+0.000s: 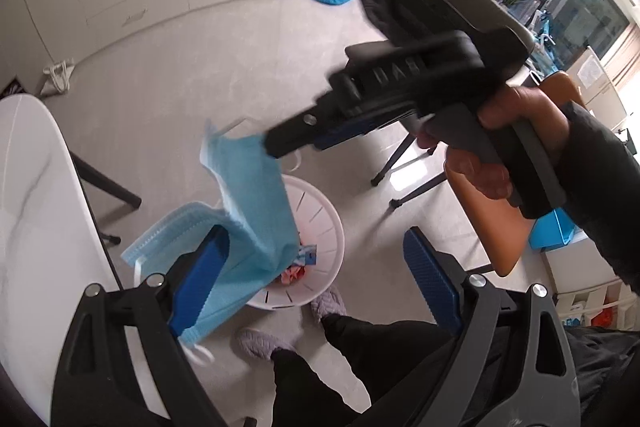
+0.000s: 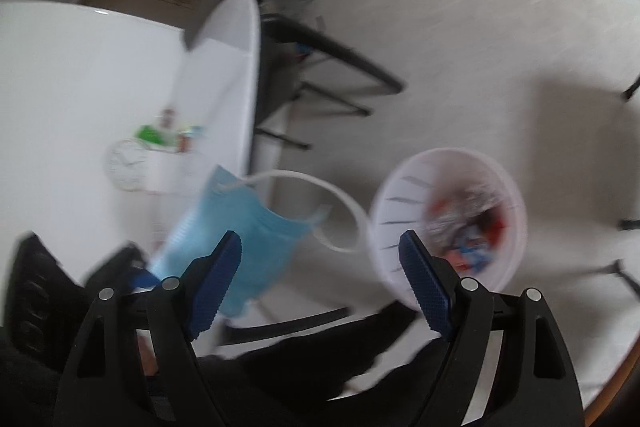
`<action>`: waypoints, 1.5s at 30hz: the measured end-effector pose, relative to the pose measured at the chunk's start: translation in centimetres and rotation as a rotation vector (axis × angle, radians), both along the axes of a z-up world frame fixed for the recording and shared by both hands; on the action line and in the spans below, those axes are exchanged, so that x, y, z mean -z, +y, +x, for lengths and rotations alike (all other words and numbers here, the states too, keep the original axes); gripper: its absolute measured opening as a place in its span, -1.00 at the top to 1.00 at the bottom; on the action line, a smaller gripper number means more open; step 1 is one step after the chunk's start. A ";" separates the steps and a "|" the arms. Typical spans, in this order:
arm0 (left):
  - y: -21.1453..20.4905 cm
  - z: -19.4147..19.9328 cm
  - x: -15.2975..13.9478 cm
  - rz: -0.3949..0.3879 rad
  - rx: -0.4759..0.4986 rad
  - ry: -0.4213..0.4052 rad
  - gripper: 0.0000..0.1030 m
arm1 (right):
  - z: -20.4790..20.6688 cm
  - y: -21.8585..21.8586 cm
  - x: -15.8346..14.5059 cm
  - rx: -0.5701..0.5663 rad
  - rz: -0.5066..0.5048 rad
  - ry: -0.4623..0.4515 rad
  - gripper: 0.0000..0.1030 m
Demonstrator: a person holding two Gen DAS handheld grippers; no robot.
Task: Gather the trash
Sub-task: 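Carry the mask and foil to the bin and release both, then move both tools back over the brown wrapper and yellow paper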
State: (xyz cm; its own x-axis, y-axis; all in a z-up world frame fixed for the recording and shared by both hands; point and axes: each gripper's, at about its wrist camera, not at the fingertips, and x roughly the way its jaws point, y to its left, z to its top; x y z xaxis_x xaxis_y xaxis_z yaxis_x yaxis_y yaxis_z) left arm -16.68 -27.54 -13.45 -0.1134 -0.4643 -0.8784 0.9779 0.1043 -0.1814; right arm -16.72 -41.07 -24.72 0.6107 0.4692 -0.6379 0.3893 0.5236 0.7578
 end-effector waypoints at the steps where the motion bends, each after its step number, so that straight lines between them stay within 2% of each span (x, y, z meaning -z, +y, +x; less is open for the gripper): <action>1: 0.0 -0.1 -0.3 -0.009 0.001 -0.005 -0.64 | 0.2 -0.1 0.0 -0.006 0.049 -0.020 -0.57; 3: 0.0 -0.1 -0.6 -0.027 0.000 -0.012 -0.65 | 1.0 0.2 0.0 -0.013 0.129 -0.043 -0.57; 5: 0.1 -0.3 -0.9 -0.037 0.000 -0.011 -0.65 | 1.4 0.2 -0.1 -0.016 0.163 -0.055 -0.39; 7: 0.1 -0.3 -0.8 -0.039 -0.004 -0.014 -0.64 | 1.8 0.4 -0.4 -0.034 0.174 -0.071 0.25; 8: 0.1 -0.2 -0.8 -0.038 -0.005 -0.015 -0.64 | 2.0 0.6 -0.6 -0.043 0.176 -0.082 0.47; 9: 0.1 -0.2 -0.7 -0.036 -0.011 -0.017 -0.64 | 1.9 0.8 -0.8 -0.053 0.170 -0.091 0.85; 14: 0.6 0.6 -0.4 -0.024 -0.049 -0.007 -0.64 | 1.6 0.8 -1.8 -0.040 0.063 -0.072 0.88; 20: 1.7 2.4 -0.2 0.004 -0.138 -0.006 -0.64 | 2.0 0.8 0.9 -0.048 -0.077 0.043 0.87; 23: 2.7 3.8 -0.2 0.011 -0.205 0.001 -0.65 | 3.0 1.5 3.8 -0.060 -0.129 0.136 0.61; 25: 3.5 4.9 -0.1 0.023 -0.258 0.004 -0.74 | 3.6 1.9 5.8 -0.055 -0.171 0.203 -0.18; 26: 3.7 5.2 0.0 0.026 -0.275 0.004 -0.75 | 3.8 2.1 6.5 -0.046 -0.196 0.227 -0.31; 29: 4.7 6.4 0.3 0.041 -0.331 -0.002 -0.75 | 4.2 2.5 7.8 -0.036 -0.273 0.310 -0.42; 32: 5.5 7.4 0.6 0.055 -0.382 -0.006 -0.76 | 4.0 2.8 7.0 -0.023 -0.326 0.347 -0.59; 34: 5.9 8.0 0.6 0.062 -0.423 0.000 -0.77 | 3.9 3.3 5.0 -0.019 -0.422 0.365 -0.75; 38: 6.9 9.5 0.4 0.057 -0.496 -0.001 -0.78 | 3.8 5.3 -0.7 -0.009 -0.654 0.354 -0.90; 43: 9.1 12.9 -0.2 0.028 -0.619 -0.023 -0.80 | 5.5 7.6 -6.2 0.005 -0.726 0.269 -0.95; 45: 10.9 15.1 -0.5 0.020 -0.713 -0.047 -0.80 | 7.3 8.9 -7.8 -0.008 -0.741 0.232 -0.95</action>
